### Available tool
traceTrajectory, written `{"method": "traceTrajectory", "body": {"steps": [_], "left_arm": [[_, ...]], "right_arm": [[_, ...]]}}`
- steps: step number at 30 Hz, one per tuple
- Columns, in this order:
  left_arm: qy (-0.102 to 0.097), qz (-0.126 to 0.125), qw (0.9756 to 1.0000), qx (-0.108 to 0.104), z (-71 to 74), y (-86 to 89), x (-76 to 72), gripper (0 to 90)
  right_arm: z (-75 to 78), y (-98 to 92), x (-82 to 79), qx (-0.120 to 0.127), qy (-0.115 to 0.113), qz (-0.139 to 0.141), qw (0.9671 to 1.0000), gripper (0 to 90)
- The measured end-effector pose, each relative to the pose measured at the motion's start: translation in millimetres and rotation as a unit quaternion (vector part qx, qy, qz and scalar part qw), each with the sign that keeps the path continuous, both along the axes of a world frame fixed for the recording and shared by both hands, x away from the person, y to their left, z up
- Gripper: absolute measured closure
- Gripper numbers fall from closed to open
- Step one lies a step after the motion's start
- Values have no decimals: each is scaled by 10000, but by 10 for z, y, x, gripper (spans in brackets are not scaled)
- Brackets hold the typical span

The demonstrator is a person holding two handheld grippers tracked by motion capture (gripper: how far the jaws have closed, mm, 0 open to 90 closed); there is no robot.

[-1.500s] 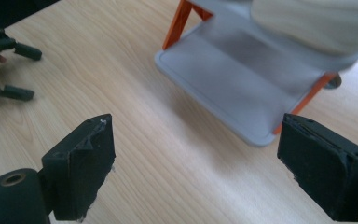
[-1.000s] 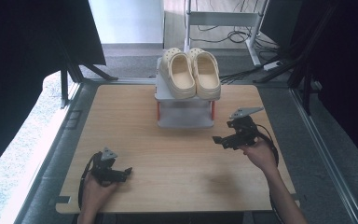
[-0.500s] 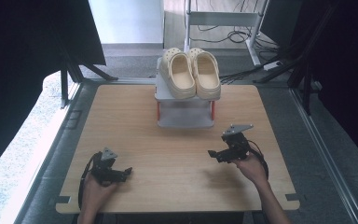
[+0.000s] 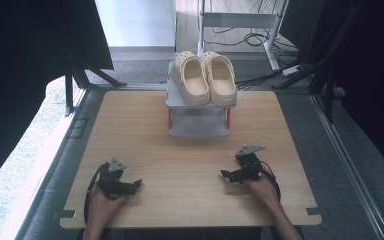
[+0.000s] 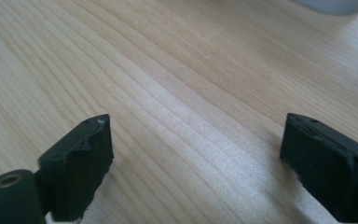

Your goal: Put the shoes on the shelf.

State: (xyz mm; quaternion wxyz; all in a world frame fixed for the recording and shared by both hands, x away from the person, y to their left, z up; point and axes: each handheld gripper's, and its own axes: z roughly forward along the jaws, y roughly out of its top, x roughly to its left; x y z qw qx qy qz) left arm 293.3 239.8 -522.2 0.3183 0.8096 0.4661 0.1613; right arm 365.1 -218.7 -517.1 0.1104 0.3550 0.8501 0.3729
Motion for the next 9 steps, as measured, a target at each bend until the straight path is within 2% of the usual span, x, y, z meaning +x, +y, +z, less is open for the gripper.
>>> {"method": "traceTrajectory", "body": {"steps": [2,5,9], "left_arm": [[0,0,10000,1,0,0,0,26],[1,0,10000,2,0,0,-1,26],[4,10,10000,5,0,-1,-2,26]], "right_arm": [[-12,0,-13,-7,-73,2,10000,87],[-23,30,-39,-228,-227,-31,9995,84],[-28,37,-50,-265,-243,-21,9994,78]]}}
